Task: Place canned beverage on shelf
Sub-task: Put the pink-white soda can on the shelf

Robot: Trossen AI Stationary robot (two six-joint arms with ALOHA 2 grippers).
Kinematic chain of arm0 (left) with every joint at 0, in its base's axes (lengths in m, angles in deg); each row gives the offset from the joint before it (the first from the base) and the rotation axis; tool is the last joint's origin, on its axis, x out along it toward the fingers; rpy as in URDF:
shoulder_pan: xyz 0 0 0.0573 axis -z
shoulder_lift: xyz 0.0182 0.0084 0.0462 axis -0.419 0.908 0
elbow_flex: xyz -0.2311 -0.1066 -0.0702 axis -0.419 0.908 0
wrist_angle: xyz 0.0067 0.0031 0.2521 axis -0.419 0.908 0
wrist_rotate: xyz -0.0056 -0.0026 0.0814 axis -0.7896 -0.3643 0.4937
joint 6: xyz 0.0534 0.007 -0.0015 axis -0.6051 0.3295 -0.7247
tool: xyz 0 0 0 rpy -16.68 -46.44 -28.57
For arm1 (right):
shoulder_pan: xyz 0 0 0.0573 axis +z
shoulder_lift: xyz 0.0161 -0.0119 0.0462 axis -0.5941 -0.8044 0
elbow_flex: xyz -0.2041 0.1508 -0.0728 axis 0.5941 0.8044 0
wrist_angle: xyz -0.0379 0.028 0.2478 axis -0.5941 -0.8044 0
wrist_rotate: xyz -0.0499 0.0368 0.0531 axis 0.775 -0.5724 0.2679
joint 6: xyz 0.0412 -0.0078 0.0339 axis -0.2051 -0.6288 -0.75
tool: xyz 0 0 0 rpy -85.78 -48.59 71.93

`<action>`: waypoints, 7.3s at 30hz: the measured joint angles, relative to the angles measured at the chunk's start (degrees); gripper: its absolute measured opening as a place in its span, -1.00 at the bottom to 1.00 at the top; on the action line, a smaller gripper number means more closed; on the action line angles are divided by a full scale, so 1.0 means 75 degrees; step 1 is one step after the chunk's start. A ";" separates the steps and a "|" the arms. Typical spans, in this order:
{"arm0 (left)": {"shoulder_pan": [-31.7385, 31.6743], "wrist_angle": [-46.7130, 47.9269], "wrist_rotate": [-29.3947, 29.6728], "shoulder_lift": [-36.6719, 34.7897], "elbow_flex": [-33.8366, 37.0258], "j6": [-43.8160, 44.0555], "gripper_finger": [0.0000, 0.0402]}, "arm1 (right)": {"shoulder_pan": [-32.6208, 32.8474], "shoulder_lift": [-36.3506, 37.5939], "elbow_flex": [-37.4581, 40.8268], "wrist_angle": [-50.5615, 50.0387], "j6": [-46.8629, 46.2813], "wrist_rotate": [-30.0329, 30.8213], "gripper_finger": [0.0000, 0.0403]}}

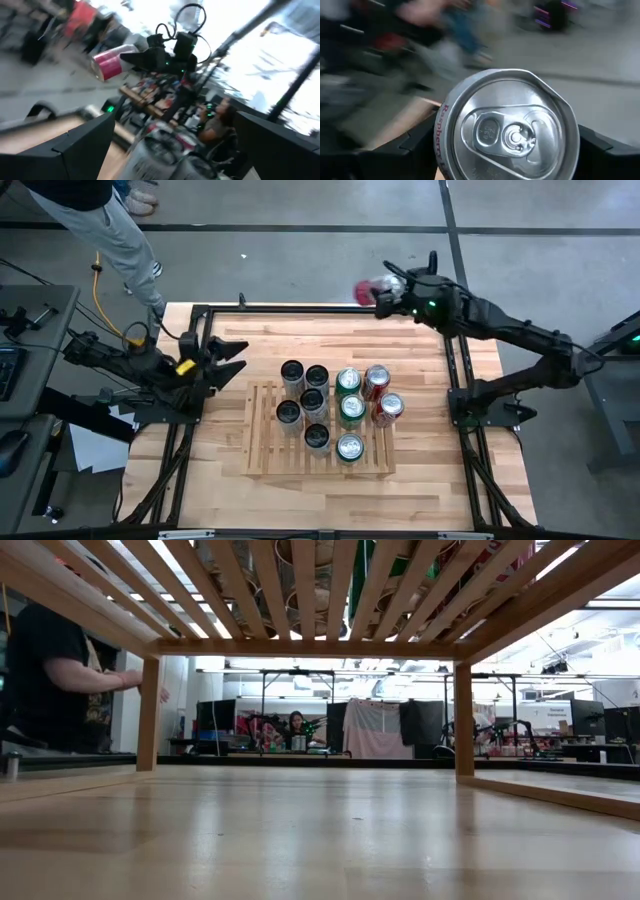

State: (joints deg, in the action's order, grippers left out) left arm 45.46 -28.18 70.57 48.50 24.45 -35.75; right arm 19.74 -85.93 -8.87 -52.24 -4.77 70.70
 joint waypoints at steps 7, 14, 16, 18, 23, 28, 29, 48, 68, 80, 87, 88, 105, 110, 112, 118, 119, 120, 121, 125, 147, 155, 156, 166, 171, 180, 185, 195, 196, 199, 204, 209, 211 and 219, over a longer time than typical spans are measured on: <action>0.0001 -0.0307 -0.0591 0.0261 -0.0304 -0.1514 0.99 | 0.2404 -0.0981 -0.1133 0.2558 0.1198 -0.0068 0.45; 0.0062 0.0689 -0.1707 0.0863 -0.1440 -0.2345 0.99 | 0.3579 -0.2961 -0.2584 0.4078 0.1908 -0.0062 0.45; 0.0135 0.1137 -0.1763 0.1003 -0.1779 -0.2694 0.99 | 0.3704 -0.3530 -0.3198 0.4037 0.2197 -0.0096 0.45; 0.0201 0.1589 -0.1769 0.1082 -0.2040 -0.3024 0.99 | 0.3784 -0.4012 -0.3849 0.3866 0.2367 -0.0095 0.45; 0.0271 0.1902 -0.1704 0.1107 -0.2290 -0.3439 0.99 | 0.3795 -0.4812 -0.5033 0.3294 0.2271 -0.0009 0.45; 0.0271 0.1940 -0.1577 0.1055 -0.2287 -0.3431 0.99 | 0.3826 -0.5145 -0.5464 0.3160 0.2095 0.0057 0.45; 0.0271 0.1952 -0.1571 0.1057 -0.2287 -0.3416 0.99 | 0.3831 -0.5171 -0.5472 0.3159 0.2034 0.0065 0.45; 0.0315 0.1892 -0.1553 0.1168 -0.2285 -0.3082 0.99 | 0.4503 -0.5162 -0.5501 0.2970 0.3011 0.0819 0.45; 0.0408 0.1911 -0.1174 0.1153 -0.2287 -0.3043 0.99 | 0.4509 -0.5106 -0.6494 0.0718 0.3034 0.0349 0.45; 0.0408 0.5590 -0.2064 0.2421 -0.4703 -0.1642 0.99 | 0.4179 -0.5479 -0.6479 0.0683 0.2993 -0.0664 0.45; 0.0237 0.8152 -0.2522 0.3530 -0.6294 -0.0712 0.99 | 0.4127 -0.5479 -0.6479 0.0691 0.3026 -0.1303 0.45; 0.0236 0.8123 -0.2582 0.3630 -0.6406 -0.0656 0.99 | 0.4127 -0.5490 -0.6480 0.0692 0.3037 -0.1346 0.45; 0.0236 0.8324 -0.2865 0.4195 -0.6805 -0.0371 0.83 | 0.4147 -0.5663 -0.6488 0.0749 0.3015 -0.1771 0.45; 0.0236 0.8364 -0.2872 0.4187 -0.6807 -0.0364 0.46 | 0.4159 -0.5663 -0.6488 0.0851 0.3039 -0.1798 0.45; 0.0238 0.8381 -0.2873 0.4182 -0.6816 -0.0354 0.36 | 0.4168 -0.5663 -0.6488 0.0867 0.3043 -0.1813 0.45; 0.0236 0.8746 -0.2891 0.3926 -0.6798 -0.0407 0.36 | 0.4131 -0.5661 -0.6490 0.0947 0.3018 -0.1873 0.78; 0.0243 0.9012 -0.2887 0.3807 -0.6791 -0.0363 0.36 | 0.4130 -0.5642 -0.6562 0.0921 0.3012 -0.1885 0.86; 0.0245 0.9120 -0.2893 0.3660 -0.6782 -0.0294 0.36 | 0.4130 -0.5624 -0.6652 0.0922 0.3006 -0.1912 0.90; 0.0245 0.9080 -0.2894 0.3502 -0.6783 -0.0224 0.36 | 0.4130 -0.5605 -0.6752 0.0893 0.3023 -0.1904 0.89; 0.0335 0.9397 -0.2806 0.2819 -0.6789 0.0043 0.36 | 0.4127 -0.5594 -0.7083 0.0770 0.3280 -0.1906 0.73; 0.1559 -0.4043 -0.4187 -0.1155 0.2920 0.0619 0.36 | 0.4133 -0.5215 -0.7344 0.0175 0.3588 -0.1696 0.69; 0.1553 -0.4210 -0.3440 -0.0748 0.3730 0.0380 0.36 | 0.4133 -0.5214 -0.7344 0.0145 0.3552 -0.1679 0.69; 0.1553 -0.4166 -0.3453 -0.0694 0.3724 0.0013 0.36 | 0.4133 -0.5214 -0.7344 0.0145 0.3511 -0.1679 0.69; 0.1556 -0.3406 -0.2671 -0.0107 0.3499 -0.3466 0.40 | 0.4133 -0.5259 -0.7344 0.0079 0.3075 -0.1682 0.69; 0.1553 -0.3422 -0.2325 0.0347 0.3483 -0.3646 0.40 | 0.4131 -0.5375 -0.7336 -0.0040 0.2984 -0.1683 0.69; 0.1556 -0.3425 -0.2079 0.1151 0.3483 -0.3384 0.41 | 0.4127 -0.5394 -0.7336 -0.0047 0.2987 -0.1672 0.69; 0.1553 -0.3428 -0.1875 0.1381 0.3483 -0.3269 0.42 | 0.4127 -0.5395 -0.7336 -0.0050 0.2987 -0.1667 0.69; 0.1553 -0.3491 -0.1838 0.1742 0.3478 -0.2363 0.56 | 0.4127 -0.5395 -0.7336 -0.0050 0.2987 -0.1664 0.69; 0.1553 -0.3498 -0.1837 0.1762 0.3477 -0.2296 0.58 | 0.4127 -0.5395 -0.7336 -0.0050 0.2987 -0.1664 0.69; 0.1552 -0.3498 -0.1836 0.1774 0.3477 -0.2050 0.60 | 0.4127 -0.5395 -0.7336 -0.0047 0.2987 -0.1663 0.69; 0.1550 -0.3524 -0.1836 0.1777 0.3477 -0.1460 0.61 | 0.4133 -0.5398 -0.7336 -0.0047 0.2973 -0.1664 0.69; 0.1553 -0.3516 -0.1871 0.1777 0.3462 -0.1443 0.62 | 0.4133 -0.5398 -0.7336 -0.0048 0.2965 -0.1664 0.69; 0.1553 -0.3468 -0.1909 0.1782 0.3468 -0.1697 0.62 | 0.4133 -0.5398 -0.7336 -0.0047 0.2964 -0.1664 0.69; 0.1553 -0.3475 -0.2020 0.1782 0.3471 -0.2002 0.62 | 0.4133 -0.5398 -0.7336 -0.0050 0.2961 -0.1664 0.69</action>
State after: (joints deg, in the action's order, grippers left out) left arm 57.11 -54.24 55.42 61.87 50.48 -50.77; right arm 50.73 -126.41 -63.89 -52.62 17.44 58.21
